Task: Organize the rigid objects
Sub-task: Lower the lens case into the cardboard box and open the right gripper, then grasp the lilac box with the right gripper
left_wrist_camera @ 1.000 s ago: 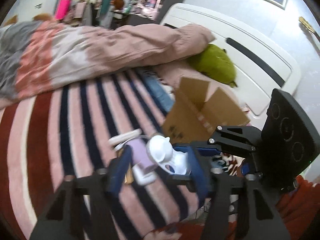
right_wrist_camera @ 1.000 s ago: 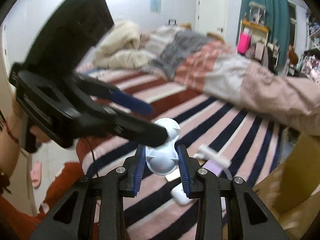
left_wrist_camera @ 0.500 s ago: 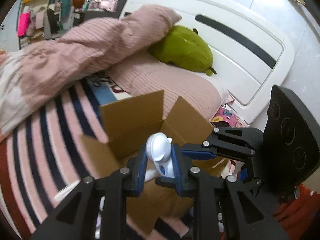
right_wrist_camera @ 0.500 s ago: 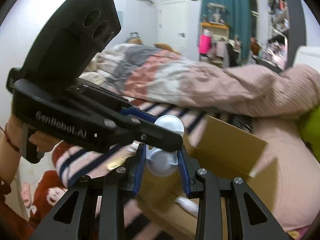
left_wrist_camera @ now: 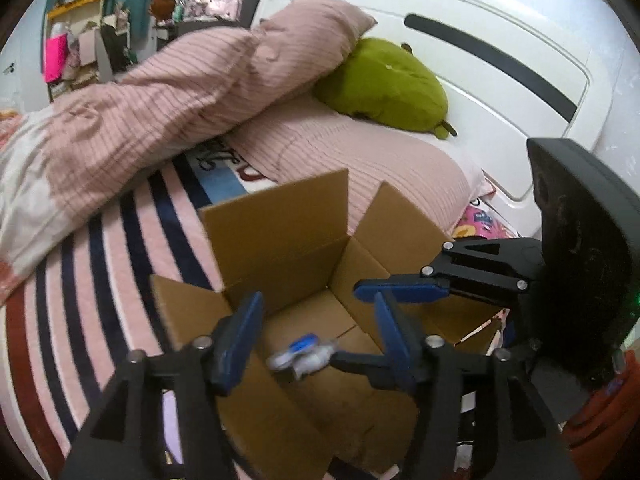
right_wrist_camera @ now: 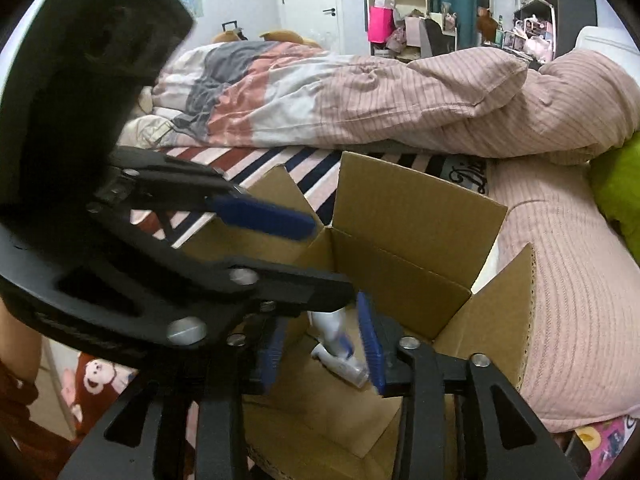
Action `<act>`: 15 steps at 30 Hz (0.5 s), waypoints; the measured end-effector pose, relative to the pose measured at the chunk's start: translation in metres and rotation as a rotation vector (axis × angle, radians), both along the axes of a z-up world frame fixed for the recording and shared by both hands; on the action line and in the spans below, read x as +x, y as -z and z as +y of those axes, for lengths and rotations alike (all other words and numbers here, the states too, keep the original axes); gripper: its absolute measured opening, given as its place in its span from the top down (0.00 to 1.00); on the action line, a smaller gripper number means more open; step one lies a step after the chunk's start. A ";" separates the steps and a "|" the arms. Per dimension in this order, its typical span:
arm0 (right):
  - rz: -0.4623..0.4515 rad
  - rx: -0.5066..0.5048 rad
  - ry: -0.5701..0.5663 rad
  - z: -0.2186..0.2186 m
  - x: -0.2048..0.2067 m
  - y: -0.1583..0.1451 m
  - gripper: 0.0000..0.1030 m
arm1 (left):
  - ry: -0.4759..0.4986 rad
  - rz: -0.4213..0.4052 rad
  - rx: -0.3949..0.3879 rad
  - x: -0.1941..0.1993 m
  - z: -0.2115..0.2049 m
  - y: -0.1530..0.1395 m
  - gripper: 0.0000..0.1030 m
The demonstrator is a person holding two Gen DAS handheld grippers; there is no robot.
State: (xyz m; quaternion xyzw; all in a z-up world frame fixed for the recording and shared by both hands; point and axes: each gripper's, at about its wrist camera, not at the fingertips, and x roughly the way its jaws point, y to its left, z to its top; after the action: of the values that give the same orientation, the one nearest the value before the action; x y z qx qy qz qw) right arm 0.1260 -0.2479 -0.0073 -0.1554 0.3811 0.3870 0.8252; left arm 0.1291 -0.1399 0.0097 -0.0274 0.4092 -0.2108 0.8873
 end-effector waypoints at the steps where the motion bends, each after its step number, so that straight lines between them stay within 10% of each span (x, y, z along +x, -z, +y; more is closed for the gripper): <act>1: -0.003 -0.002 -0.001 0.002 -0.001 -0.001 0.59 | -0.009 -0.013 0.008 -0.004 0.003 -0.003 0.43; 15: -0.086 0.043 -0.181 0.078 -0.061 -0.027 0.58 | -0.245 -0.166 0.033 -0.086 0.107 -0.026 0.31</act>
State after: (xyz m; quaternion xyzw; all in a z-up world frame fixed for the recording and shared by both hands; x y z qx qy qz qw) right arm 0.0652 -0.1703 0.0199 -0.1877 0.3214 0.4610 0.8055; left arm 0.0432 -0.0334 0.0355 -0.0451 0.3314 -0.0958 0.9375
